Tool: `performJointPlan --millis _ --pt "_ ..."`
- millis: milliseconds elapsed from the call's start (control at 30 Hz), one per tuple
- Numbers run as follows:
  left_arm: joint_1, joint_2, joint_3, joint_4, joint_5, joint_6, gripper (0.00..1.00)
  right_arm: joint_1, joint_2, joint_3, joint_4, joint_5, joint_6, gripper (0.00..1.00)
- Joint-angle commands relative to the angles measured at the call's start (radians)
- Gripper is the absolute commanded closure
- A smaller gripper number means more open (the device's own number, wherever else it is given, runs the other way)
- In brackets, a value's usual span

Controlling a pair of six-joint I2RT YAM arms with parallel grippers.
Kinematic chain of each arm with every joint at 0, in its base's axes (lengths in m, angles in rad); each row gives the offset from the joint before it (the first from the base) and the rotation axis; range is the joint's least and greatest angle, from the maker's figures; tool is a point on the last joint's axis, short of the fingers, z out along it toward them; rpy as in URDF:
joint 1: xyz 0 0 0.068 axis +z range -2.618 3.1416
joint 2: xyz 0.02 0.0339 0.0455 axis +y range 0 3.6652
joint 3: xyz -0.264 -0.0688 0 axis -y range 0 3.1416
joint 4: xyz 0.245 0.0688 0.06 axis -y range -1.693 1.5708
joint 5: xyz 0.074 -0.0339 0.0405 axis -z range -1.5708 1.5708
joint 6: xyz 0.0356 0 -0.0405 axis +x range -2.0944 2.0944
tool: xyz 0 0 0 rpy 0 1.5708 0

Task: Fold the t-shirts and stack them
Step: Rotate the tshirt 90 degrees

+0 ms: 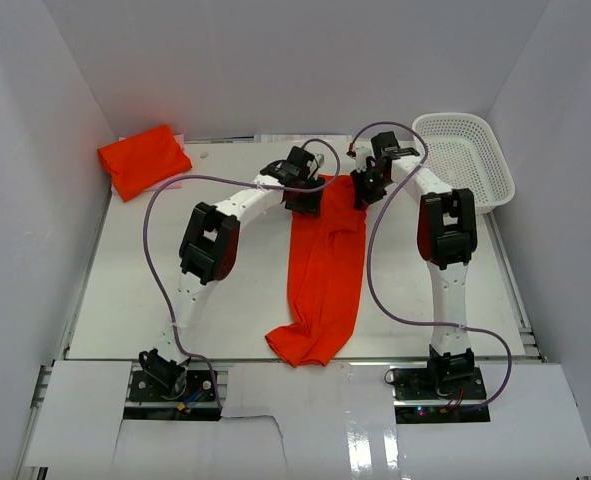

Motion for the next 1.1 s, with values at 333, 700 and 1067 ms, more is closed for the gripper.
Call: performJointPlan --millis 333,700,1067 --pt "0.149 0.109 0.032 0.003 -0.059 -0.060 0.39 -0.008 0.217 0.280 0.082 0.013 0.001 0.91" --pt "0.230 0.155 0.083 0.013 -0.051 -0.054 0.38 -0.006 0.187 0.273 0.250 0.010 0.007 0.85" --pt "0.239 -0.023 0.262 -0.011 -0.132 0.005 0.33 -0.006 0.031 0.265 0.367 0.010 0.019 0.14"
